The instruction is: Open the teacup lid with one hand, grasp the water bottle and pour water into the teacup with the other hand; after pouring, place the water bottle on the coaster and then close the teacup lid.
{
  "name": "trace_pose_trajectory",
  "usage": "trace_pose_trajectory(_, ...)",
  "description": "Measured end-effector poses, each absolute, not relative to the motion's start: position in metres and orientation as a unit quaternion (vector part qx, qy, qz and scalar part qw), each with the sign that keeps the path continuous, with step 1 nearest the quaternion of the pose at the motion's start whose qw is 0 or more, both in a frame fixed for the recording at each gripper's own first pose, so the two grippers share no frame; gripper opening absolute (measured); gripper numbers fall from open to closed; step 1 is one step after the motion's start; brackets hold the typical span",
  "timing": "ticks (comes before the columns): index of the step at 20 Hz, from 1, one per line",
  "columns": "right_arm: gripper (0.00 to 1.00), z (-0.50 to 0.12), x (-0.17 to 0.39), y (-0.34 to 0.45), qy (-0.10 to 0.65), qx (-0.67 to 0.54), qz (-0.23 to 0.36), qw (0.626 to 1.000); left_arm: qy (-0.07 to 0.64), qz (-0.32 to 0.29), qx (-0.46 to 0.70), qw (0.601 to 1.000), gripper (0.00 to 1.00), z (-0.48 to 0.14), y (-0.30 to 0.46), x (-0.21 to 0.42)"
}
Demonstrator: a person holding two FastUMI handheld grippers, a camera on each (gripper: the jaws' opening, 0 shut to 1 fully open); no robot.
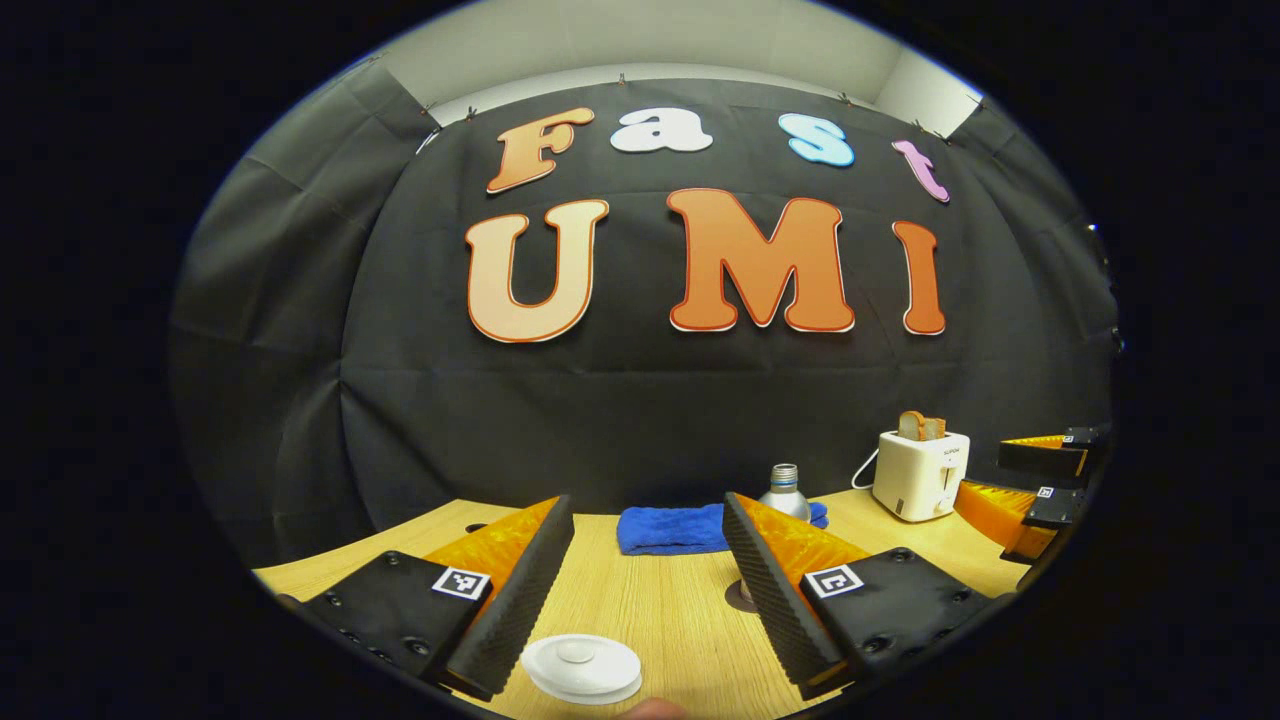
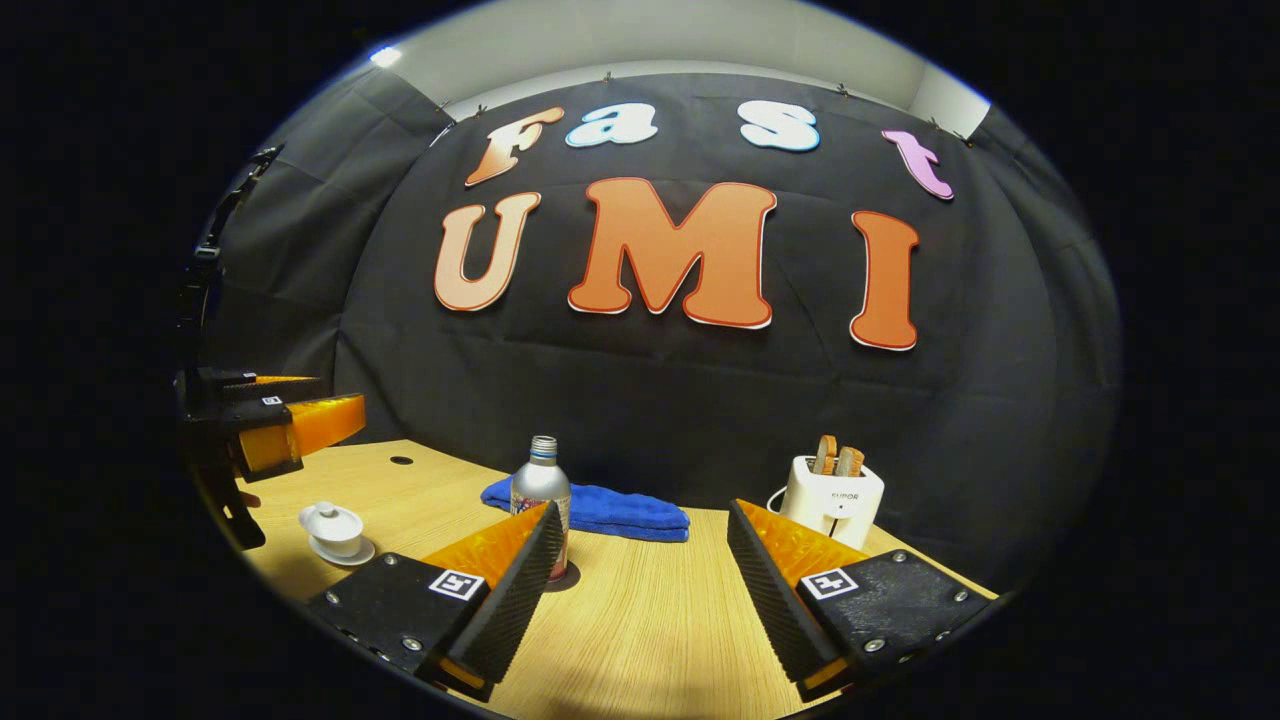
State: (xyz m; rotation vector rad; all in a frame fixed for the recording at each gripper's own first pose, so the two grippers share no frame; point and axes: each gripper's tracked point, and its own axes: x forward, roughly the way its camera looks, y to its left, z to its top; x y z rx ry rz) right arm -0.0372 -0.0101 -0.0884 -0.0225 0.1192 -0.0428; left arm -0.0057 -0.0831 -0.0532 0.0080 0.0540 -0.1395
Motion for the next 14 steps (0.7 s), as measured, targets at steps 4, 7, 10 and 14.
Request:
trace_pose_trajectory(4,0.99,-0.086,-0.043,-0.015,0.058,-0.011,-0.029,0.998,0.027,-0.076,-0.003,0.997,1.0,-0.053,-0.085,-0.01)
trace_pose_trajectory(7,0.99,-0.086,-0.047,-0.013,0.058,-0.008,-0.03,0.998,0.032,-0.079,-0.003,0.996,1.0,-0.055,-0.085,-0.015)
trace_pose_trajectory(10,0.99,-0.086,-0.05,-0.01,0.057,-0.006,-0.031,0.998,0.027,-0.074,-0.003,0.997,0.94,-0.053,-0.078,-0.021)
trace_pose_trajectory(14,0.99,-0.082,-0.052,-0.001,0.052,-0.004,-0.025,0.998,0.027,-0.065,0.001,0.998,0.98,-0.055,-0.066,-0.025)
